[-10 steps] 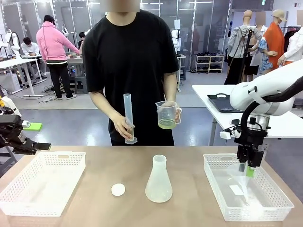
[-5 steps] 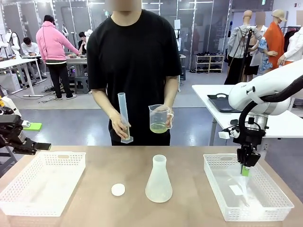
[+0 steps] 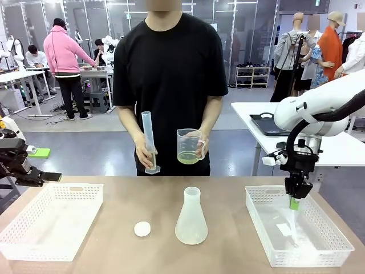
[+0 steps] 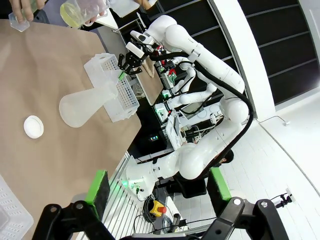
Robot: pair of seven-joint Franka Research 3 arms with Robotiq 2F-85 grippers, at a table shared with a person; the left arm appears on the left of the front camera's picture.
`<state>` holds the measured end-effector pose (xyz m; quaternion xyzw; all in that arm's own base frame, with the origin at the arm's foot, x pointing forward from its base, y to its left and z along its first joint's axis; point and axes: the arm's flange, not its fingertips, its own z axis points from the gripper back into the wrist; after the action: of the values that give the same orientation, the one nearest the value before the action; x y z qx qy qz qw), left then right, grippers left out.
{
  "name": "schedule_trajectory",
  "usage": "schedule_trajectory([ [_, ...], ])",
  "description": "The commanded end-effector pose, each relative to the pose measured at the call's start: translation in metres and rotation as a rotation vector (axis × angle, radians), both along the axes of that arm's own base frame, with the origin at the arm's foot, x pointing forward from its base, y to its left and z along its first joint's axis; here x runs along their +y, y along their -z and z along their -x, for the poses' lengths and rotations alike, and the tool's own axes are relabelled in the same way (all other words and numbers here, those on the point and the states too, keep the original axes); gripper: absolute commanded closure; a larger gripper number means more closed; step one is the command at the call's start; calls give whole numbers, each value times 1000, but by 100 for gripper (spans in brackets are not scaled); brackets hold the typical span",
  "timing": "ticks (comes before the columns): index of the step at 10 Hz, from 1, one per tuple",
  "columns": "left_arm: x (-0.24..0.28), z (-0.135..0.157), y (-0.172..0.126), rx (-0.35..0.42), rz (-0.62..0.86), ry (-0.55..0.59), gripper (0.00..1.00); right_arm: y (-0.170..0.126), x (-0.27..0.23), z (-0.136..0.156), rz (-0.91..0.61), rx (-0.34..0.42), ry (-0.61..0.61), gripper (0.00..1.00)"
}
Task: Prepare the solutions needed for the experiment.
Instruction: Pick up the Plastic Funnel and insert it into the Big flask.
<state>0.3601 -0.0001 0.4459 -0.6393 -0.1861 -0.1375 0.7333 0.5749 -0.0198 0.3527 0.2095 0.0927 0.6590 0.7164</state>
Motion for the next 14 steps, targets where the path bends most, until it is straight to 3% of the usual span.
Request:
schedule_trajectory([
  [1,-2,-2,-1,-12,24,2,0,-34,12,22,40,-144,85,100],
  [4,-2,-2,-1,-12,24,2,0,-103,24,48,162,-330,216,100],
  [6,-2,-2,-1,-12,24,2,0,-151,30,73,210,-509,259,100],
  [9,-2,-2,-1,-12,24,2,0,-194,34,115,282,-715,315,100],
  [13,-2,-2,-1,-12,24,2,0,-199,38,128,266,-779,357,100],
  [14,-2,-2,-1,-12,24,2,0,-212,33,126,254,-751,297,100],
])
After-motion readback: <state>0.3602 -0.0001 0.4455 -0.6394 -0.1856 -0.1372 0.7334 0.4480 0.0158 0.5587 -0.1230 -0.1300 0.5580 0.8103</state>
